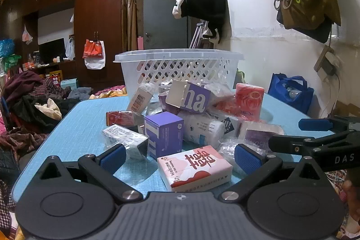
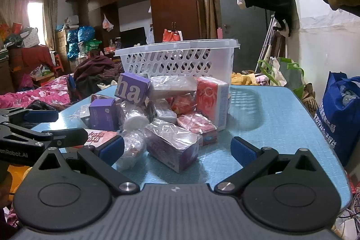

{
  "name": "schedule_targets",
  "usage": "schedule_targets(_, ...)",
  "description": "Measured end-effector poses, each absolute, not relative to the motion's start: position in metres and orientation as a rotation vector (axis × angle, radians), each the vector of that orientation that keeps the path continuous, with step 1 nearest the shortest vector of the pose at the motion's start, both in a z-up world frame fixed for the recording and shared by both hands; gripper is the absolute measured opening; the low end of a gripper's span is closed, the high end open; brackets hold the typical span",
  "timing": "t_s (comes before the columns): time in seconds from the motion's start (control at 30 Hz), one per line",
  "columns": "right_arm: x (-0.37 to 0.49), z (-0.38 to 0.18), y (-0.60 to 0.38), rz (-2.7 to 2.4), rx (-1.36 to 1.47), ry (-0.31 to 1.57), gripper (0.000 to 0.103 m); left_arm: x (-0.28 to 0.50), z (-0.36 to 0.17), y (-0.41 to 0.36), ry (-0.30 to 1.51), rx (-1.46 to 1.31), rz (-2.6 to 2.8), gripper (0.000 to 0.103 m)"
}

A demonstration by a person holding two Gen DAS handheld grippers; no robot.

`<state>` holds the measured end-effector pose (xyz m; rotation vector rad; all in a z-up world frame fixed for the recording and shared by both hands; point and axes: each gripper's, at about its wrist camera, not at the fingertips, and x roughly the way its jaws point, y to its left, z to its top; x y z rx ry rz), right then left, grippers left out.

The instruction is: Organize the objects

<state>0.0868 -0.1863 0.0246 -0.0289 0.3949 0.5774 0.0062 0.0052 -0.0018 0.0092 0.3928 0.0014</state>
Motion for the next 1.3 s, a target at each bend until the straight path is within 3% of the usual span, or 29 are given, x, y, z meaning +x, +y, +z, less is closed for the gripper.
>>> schedule_targets(1.3, 0.0833, 0.0238, -0.1832, 0.586, -0.028, 0.399, 0.103, 0.006, -0.002, 0.003, 0.386, 0.016, 0.002, 0.103)
